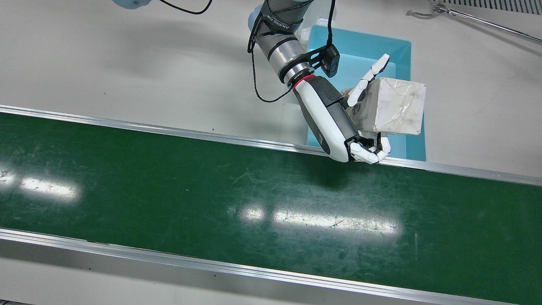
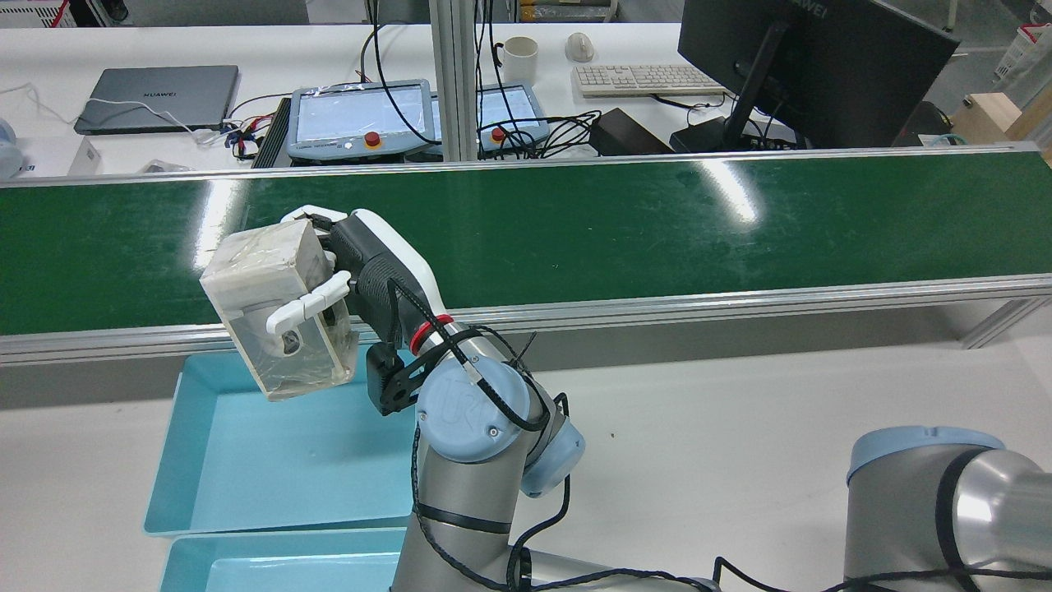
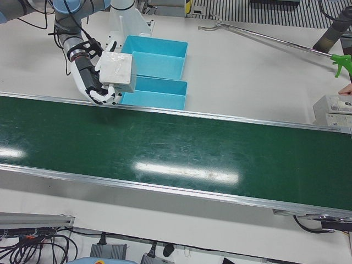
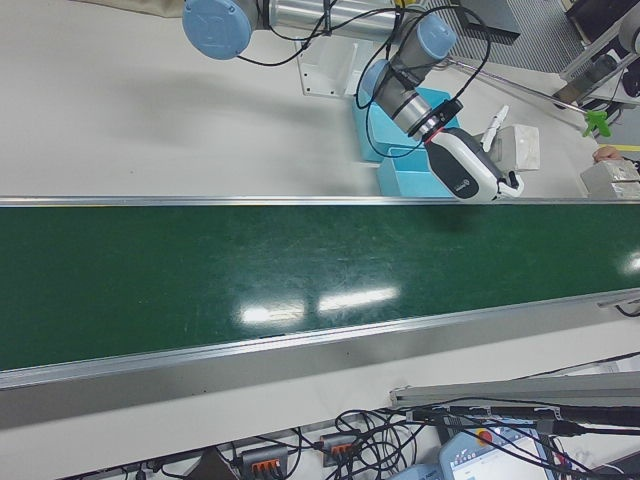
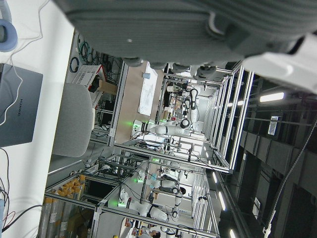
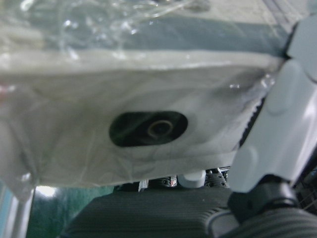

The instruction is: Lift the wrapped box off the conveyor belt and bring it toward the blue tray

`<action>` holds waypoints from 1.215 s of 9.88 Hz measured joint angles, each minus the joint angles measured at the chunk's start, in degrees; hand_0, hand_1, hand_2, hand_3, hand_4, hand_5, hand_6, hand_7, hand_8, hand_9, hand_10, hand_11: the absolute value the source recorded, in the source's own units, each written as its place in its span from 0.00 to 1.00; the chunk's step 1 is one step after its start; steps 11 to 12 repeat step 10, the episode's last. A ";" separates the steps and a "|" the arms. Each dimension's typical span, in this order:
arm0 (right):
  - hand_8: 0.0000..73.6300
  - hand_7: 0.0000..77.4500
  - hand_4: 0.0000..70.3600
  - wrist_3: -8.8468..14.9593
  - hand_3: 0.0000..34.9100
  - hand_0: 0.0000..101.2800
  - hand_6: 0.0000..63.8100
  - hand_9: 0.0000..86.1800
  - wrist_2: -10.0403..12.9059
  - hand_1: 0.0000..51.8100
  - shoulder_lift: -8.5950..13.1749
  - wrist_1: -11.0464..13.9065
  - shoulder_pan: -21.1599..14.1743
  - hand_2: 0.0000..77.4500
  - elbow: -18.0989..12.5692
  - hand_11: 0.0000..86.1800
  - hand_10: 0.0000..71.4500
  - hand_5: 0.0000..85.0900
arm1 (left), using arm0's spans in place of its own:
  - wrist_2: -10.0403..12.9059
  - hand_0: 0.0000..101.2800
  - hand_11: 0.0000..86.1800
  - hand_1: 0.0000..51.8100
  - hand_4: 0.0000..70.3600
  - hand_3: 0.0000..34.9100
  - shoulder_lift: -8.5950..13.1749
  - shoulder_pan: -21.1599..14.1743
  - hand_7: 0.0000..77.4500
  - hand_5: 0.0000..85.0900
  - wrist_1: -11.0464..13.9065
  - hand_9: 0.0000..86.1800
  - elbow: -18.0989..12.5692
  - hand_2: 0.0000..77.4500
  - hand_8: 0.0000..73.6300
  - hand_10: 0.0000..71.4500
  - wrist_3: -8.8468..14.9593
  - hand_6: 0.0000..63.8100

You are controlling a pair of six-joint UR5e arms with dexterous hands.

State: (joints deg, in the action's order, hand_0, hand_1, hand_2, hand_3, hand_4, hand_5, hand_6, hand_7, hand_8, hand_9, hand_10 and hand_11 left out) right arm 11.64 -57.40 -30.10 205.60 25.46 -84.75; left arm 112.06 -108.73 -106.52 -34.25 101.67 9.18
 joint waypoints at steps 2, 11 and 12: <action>0.50 1.00 0.39 -0.05 0.00 0.48 0.81 0.11 -1.43 0.01 -0.50 -3.85 -0.46 0.06 1.90 0.92 0.51 0.82 | 0.00 0.00 0.01 0.00 0.00 0.00 0.00 0.00 0.01 0.01 0.00 0.01 0.00 0.01 0.01 0.01 0.00 0.00; 0.00 0.10 0.20 -0.15 0.00 0.48 0.08 0.01 -7.16 0.26 6.00 -2.86 -0.49 0.01 2.12 0.01 0.00 0.19 | 0.00 0.00 0.01 0.00 0.00 0.00 0.00 0.00 0.01 0.01 0.00 0.01 0.00 0.01 0.01 0.01 0.00 0.01; 0.00 0.10 0.20 -0.15 0.00 0.48 0.08 0.01 -7.16 0.26 6.00 -2.86 -0.49 0.01 2.12 0.01 0.00 0.19 | 0.00 0.00 0.01 0.00 0.00 0.00 0.00 0.00 0.01 0.01 0.00 0.01 0.00 0.01 0.01 0.01 0.00 0.01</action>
